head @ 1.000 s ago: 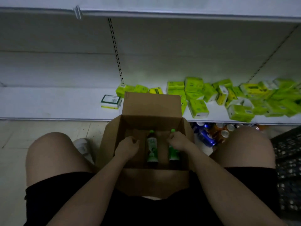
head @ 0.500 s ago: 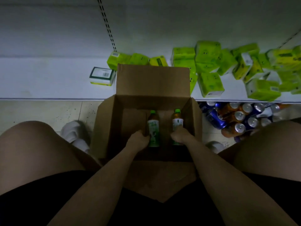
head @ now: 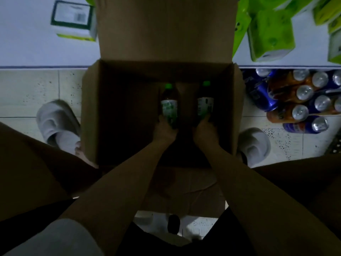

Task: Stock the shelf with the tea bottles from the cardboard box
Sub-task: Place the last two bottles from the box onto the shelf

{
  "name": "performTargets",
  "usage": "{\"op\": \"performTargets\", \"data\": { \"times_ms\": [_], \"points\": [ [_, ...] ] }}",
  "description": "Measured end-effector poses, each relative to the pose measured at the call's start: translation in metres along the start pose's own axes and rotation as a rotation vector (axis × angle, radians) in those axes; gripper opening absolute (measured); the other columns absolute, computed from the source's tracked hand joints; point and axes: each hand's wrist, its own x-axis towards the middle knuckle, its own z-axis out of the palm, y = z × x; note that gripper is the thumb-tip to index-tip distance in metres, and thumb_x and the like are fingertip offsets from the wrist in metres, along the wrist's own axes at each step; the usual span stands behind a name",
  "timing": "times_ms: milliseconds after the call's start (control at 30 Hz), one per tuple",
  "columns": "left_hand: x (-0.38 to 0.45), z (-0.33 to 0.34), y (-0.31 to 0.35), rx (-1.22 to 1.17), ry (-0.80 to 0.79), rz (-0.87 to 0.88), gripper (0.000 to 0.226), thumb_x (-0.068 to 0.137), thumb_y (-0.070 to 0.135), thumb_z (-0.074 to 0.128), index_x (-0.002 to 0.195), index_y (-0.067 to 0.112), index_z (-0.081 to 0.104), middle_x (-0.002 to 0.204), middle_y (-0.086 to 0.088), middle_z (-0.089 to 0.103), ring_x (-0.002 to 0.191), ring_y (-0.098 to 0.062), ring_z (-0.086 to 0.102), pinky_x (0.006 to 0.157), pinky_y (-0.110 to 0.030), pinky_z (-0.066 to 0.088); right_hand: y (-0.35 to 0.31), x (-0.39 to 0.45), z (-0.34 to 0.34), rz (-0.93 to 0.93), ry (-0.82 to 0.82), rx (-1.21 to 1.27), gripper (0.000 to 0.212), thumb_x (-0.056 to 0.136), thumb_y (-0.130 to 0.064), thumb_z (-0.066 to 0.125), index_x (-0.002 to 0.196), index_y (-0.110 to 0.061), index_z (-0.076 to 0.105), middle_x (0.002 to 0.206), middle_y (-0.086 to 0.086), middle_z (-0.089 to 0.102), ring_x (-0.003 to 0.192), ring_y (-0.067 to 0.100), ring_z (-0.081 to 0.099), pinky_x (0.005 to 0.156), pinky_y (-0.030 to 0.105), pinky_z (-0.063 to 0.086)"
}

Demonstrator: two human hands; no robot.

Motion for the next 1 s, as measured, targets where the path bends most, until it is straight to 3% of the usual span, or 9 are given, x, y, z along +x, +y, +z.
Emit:
{"op": "performTargets", "data": {
  "times_ms": [133,267,333,467,533,700,833,900,1000],
  "points": [
    [0.011,0.012,-0.007,-0.008,0.035,-0.026,0.084,0.086,0.033,0.068,0.149,0.010,0.018,0.144,-0.017,0.042,0.128,-0.035,0.045,0.105,-0.046,0.041,-0.003,0.018,0.001,0.031,0.043,-0.111,0.066,0.103,-0.027,0.041,0.153,0.000,0.005,0.147,0.027,0.034,0.130,0.040,0.043,0.104,0.046,0.042],
    [0.026,0.007,-0.015,0.054,0.035,-0.067,0.082,0.086,0.029,0.067,0.150,0.010,0.019,0.143,-0.018,0.044,0.126,-0.035,0.048,0.101,-0.042,0.043,0.000,0.029,-0.001,0.105,-0.100,0.041,0.053,0.097,-0.017,0.054,0.144,-0.002,0.036,0.137,0.021,0.050,0.121,0.036,0.053,0.097,0.044,0.050],
    [0.032,0.002,-0.021,0.047,-0.004,-0.068,0.084,0.082,0.033,0.071,0.149,0.012,0.025,0.143,-0.015,0.045,0.126,-0.033,0.048,0.102,-0.040,0.045,0.001,0.029,-0.003,0.140,-0.173,0.065,0.055,0.093,-0.018,0.059,0.142,-0.003,0.039,0.134,0.020,0.052,0.118,0.034,0.055,0.095,0.043,0.052],
    [0.039,-0.001,-0.033,0.203,-0.113,-0.137,0.086,0.081,0.036,0.072,0.151,0.014,0.025,0.152,-0.016,0.032,0.136,-0.035,0.036,0.111,-0.040,0.035,-0.002,0.026,0.005,0.173,-0.246,0.194,0.089,0.086,-0.024,0.069,0.152,-0.005,0.011,0.149,0.019,0.038,0.131,0.036,0.045,0.101,0.042,0.046],
    [0.040,0.004,-0.038,0.100,-0.114,-0.138,0.085,0.082,0.031,0.072,0.151,0.015,0.024,0.152,-0.015,0.032,0.137,-0.034,0.036,0.113,-0.039,0.033,-0.006,0.027,0.013,0.173,-0.185,0.390,0.097,0.085,-0.031,0.069,0.153,-0.008,0.005,0.149,0.018,0.038,0.130,0.037,0.046,0.099,0.042,0.045],
    [0.046,0.013,-0.039,0.040,-0.005,-0.096,0.062,0.082,0.035,0.072,0.134,0.011,0.050,0.131,-0.015,0.057,0.116,-0.032,0.057,0.080,-0.029,0.043,-0.012,0.041,0.029,0.068,-0.119,0.509,0.074,0.085,-0.030,0.070,0.147,-0.012,0.034,0.142,0.014,0.049,0.126,0.032,0.051,0.097,0.036,0.045],
    [0.044,0.002,-0.038,0.032,-0.026,-0.095,0.054,0.078,0.031,0.078,0.124,0.008,0.061,0.123,-0.016,0.063,0.111,-0.032,0.061,0.074,-0.026,0.042,-0.005,0.040,0.019,0.032,-0.209,0.629,0.053,0.085,-0.010,0.069,0.135,-0.005,0.049,0.133,0.018,0.056,0.123,0.038,0.053,0.099,0.041,0.048],
    [0.037,-0.006,-0.039,-0.078,-0.067,-0.083,0.061,0.076,0.025,0.081,0.129,0.009,0.057,0.130,-0.015,0.059,0.118,-0.031,0.057,0.081,-0.026,0.043,-0.002,0.031,0.008,0.025,-0.279,0.751,0.064,0.080,0.003,0.072,0.137,-0.006,0.045,0.136,0.019,0.053,0.126,0.038,0.051,0.096,0.049,0.050],
    [0.015,-0.018,-0.032,-0.252,-0.075,-0.018,0.061,0.075,0.016,0.082,0.129,0.011,0.055,0.131,-0.013,0.059,0.122,-0.029,0.055,0.087,-0.027,0.045,0.000,0.010,-0.009,-0.128,-0.273,0.795,0.079,0.073,0.007,0.077,0.141,-0.004,0.038,0.142,0.017,0.048,0.131,0.032,0.047,0.098,0.041,0.049]
  ]
}}
